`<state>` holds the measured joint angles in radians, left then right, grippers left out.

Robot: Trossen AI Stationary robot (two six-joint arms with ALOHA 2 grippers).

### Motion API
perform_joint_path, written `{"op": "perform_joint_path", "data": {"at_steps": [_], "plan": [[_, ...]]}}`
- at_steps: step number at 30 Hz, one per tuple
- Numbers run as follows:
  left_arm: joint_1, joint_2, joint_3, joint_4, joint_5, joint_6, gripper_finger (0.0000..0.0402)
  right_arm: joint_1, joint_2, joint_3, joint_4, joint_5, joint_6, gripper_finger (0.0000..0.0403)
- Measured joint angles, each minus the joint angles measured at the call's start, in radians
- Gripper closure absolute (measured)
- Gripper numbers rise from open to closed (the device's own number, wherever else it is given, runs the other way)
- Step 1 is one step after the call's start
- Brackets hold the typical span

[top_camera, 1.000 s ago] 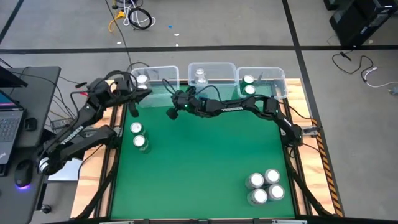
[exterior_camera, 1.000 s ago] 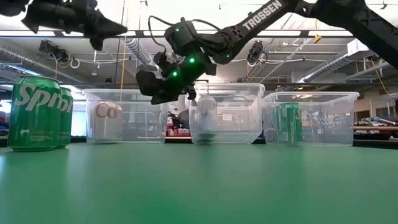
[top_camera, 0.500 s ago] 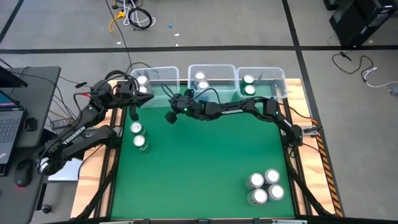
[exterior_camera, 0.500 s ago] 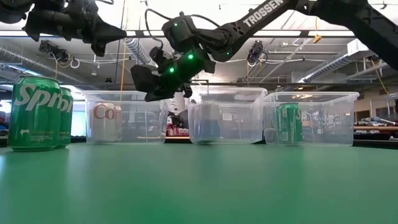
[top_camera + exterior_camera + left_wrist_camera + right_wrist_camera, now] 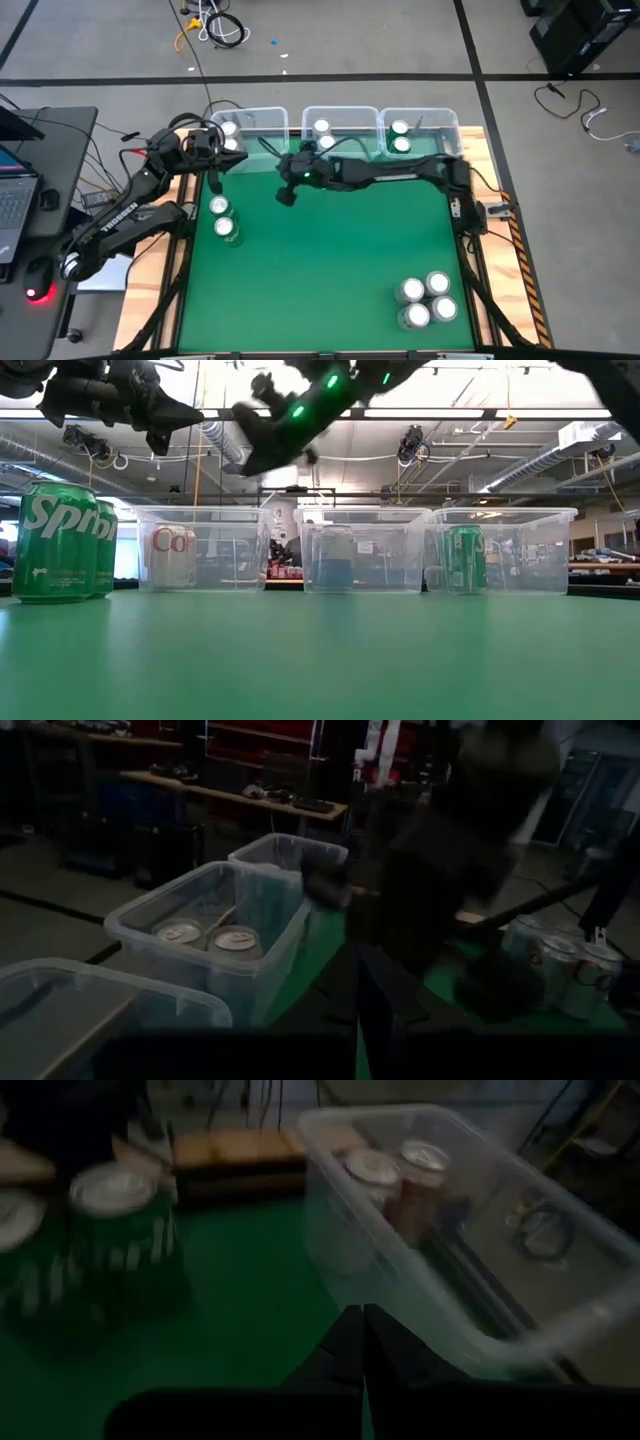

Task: Sort soda cans
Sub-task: Adjust the blue white soda can in the middle transparent bin

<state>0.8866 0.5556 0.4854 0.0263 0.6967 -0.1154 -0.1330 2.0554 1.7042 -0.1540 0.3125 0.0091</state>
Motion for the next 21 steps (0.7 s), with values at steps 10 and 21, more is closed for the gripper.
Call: {"op": "perform_joint_path", "data": {"at_steps": [10, 21], "plan": [[-0.047, 0.0, 0.0, 0.006, 0.027, 0.035, 0.0397, -0.217, -0.265, 0.001, -0.619, -0.011, 0.005, 0.0403], [-0.101, 0.002, 0.0, 0.005, 0.008, 0.082, 0.0398, -0.375, -0.226, -0.136, -0.631, -0.18, 0.042, 0.0403]]}}
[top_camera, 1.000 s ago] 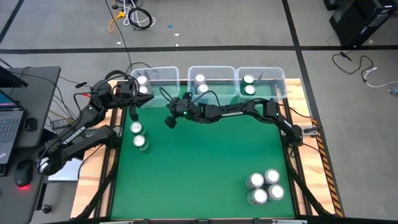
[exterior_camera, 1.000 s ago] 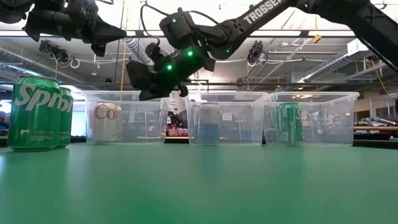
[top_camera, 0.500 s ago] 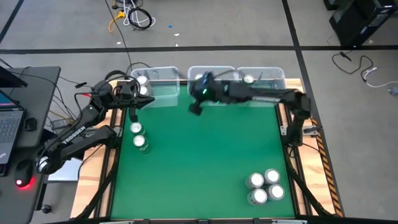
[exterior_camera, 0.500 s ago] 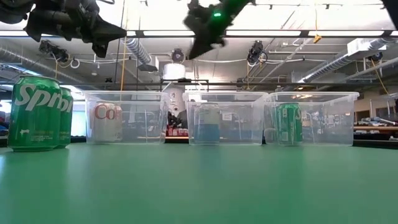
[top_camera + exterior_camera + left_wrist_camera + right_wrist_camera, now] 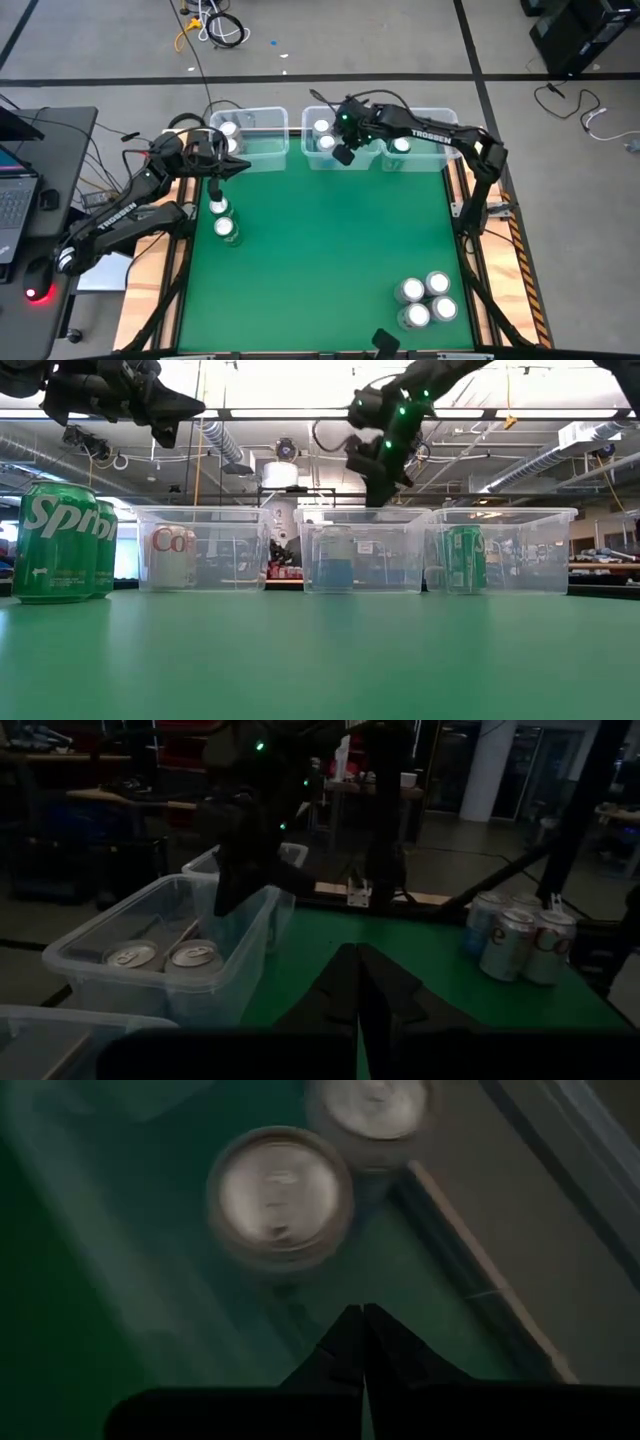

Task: Sort soda cans
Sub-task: Adjust the blue white soda can in the middle transparent bin, then put the top blue white soda can into the middle transparent bin

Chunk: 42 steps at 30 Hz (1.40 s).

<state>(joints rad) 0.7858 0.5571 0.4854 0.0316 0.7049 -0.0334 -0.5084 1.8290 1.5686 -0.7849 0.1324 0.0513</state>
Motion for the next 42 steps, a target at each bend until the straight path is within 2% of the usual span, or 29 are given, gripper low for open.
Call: {"op": "perform_joint_path", "data": {"at_steps": [5, 15, 23, 29, 33, 36, 42], "plan": [[-0.003, 0.009, 0.0, 0.002, -0.004, 0.005, 0.0398, -0.011, 0.002, -0.081, 0.107, -0.085, 0.02, 0.0403], [-0.003, 0.063, 0.0, 0.001, -0.035, 0.039, 0.0398, -0.012, 0.006, -0.115, 0.21, -0.109, 0.043, 0.0403], [-0.003, 0.085, 0.0, 0.001, -0.039, 0.055, 0.0398, -0.028, 0.074, -0.107, 0.291, -0.133, 0.048, 0.0403], [-0.003, 0.085, 0.0, 0.001, -0.039, 0.055, 0.0398, -0.007, 0.059, -0.112, 0.338, -0.132, 0.05, 0.0403], [-0.003, 0.085, 0.0, 0.001, -0.039, 0.055, 0.0398, 0.012, 0.002, -0.051, 0.27, -0.144, 0.03, 0.0403], [-0.003, 0.085, 0.0, 0.001, -0.039, 0.055, 0.0398, 0.043, -0.033, -0.005, 0.145, -0.138, 0.002, 0.0403], [-0.003, 0.085, 0.0, 0.001, -0.039, 0.056, 0.0398, 0.169, -0.195, 0.088, -0.127, -0.105, 0.036, 0.0402]]}}
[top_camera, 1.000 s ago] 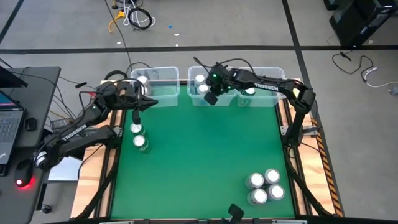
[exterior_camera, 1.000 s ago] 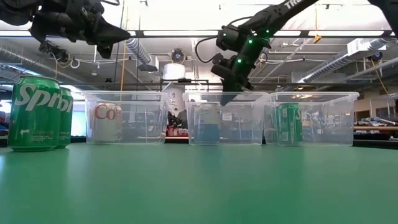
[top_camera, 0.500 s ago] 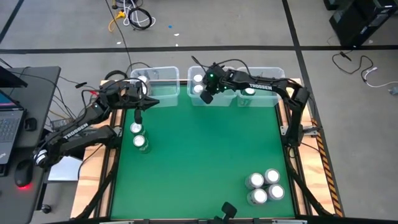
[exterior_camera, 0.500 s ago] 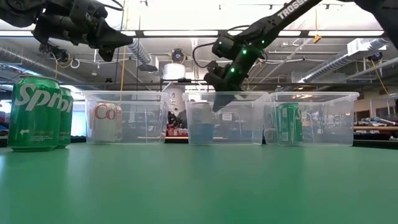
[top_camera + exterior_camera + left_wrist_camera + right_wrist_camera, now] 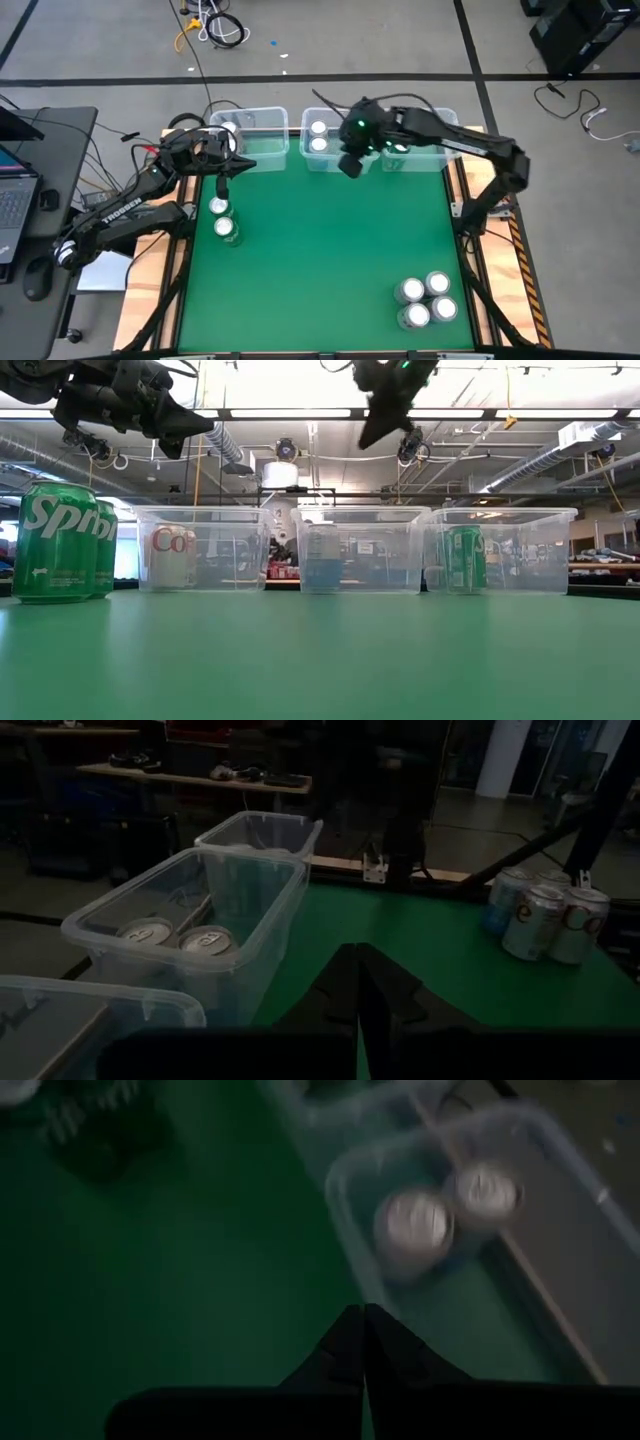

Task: Sort soda cans
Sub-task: Put the top blue white soda can into the middle transparent bin

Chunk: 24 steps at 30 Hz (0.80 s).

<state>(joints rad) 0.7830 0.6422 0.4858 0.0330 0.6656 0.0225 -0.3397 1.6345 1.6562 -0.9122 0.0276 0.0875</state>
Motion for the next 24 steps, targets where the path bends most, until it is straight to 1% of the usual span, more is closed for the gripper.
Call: {"op": "perform_joint_path", "data": {"at_steps": [4, 6, 9, 13, 17, 24], "plan": [[0.0, 0.0, 0.0, 0.0, -0.012, 0.026, 0.0398, 0.116, -0.087, -0.003, -0.144, 0.046, 0.146, 0.0402], [0.0, 0.004, 0.0, 0.004, -0.014, 0.03, 0.0398, 0.185, -0.127, -0.002, -0.231, 0.103, 0.235, 0.0402], [0.0, 0.015, 0.0, 0.016, -0.014, 0.03, 0.0398, 0.287, -0.154, -0.021, -0.34, 0.178, 0.385, 0.0402], [0.0, 0.04, 0.0, 0.024, -0.013, 0.03, 0.0398, 0.433, -0.173, -0.034, -0.453, 0.187, 0.586, 0.0395], [0.0, 0.073, 0.0, 0.025, -0.013, 0.03, 0.0398, 0.58, -0.162, -0.045, -0.518, 0.187, 0.751, 0.0359], [0.0, 0.139, 0.0, 0.048, -0.012, 0.03, 0.0398, 0.791, -0.116, -0.045, -0.531, 0.154, 1.046, 0.0265]]}}
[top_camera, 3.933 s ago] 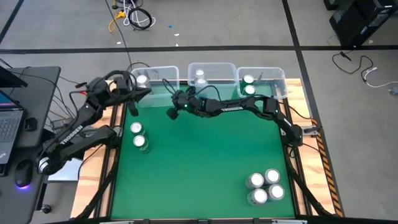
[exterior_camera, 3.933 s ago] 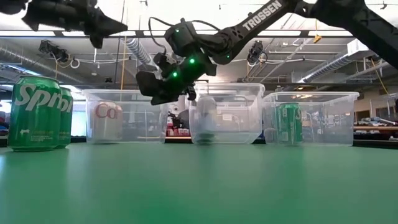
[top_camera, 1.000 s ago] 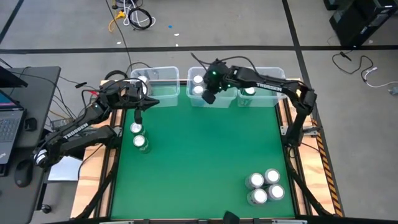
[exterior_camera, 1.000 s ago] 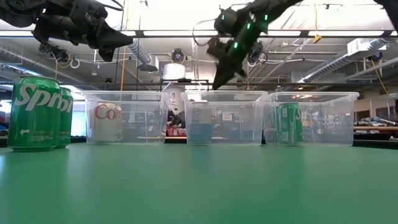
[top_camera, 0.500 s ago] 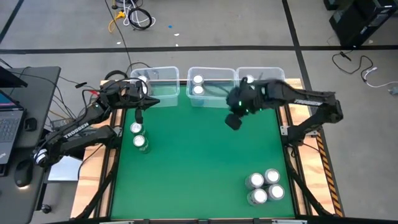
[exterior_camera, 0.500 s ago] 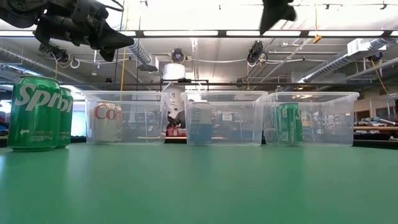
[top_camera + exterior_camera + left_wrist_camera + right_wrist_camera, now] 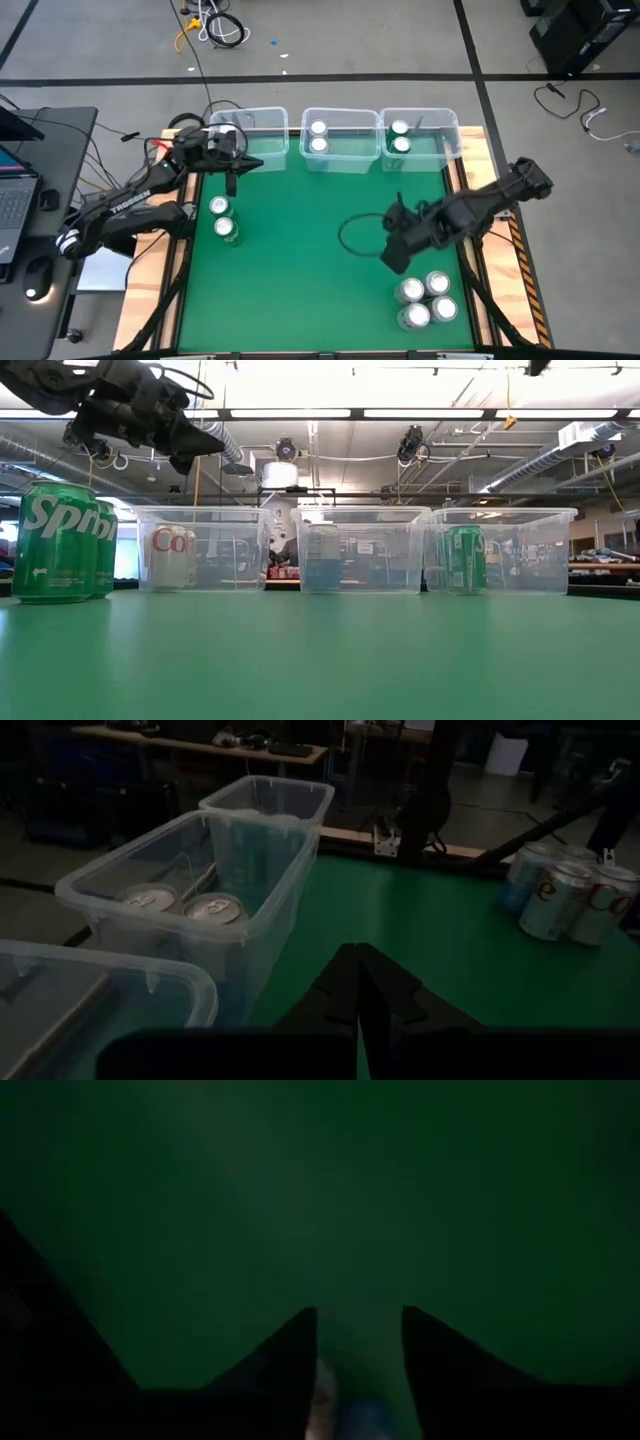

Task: Sort soda cans
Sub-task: Put the top blue white soda can into the middle transparent bin

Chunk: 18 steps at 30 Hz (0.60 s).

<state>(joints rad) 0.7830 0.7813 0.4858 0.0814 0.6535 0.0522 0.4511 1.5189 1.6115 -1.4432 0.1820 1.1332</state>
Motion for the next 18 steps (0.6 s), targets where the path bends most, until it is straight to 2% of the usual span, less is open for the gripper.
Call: {"op": "perform_joint_path", "data": {"at_steps": [9, 18], "plan": [[0.0, 0.053, 0.0, 0.052, 0.002, 0.0, 0.0398, 0.178, 0.082, 0.0, -0.119, -0.131, 0.335, 0.0168], [-0.001, 0.057, 0.0, 0.065, 0.006, 0.011, 0.0398, 0.315, 0.092, -0.081, -0.1, -0.219, 0.463, 0.0129]]}}
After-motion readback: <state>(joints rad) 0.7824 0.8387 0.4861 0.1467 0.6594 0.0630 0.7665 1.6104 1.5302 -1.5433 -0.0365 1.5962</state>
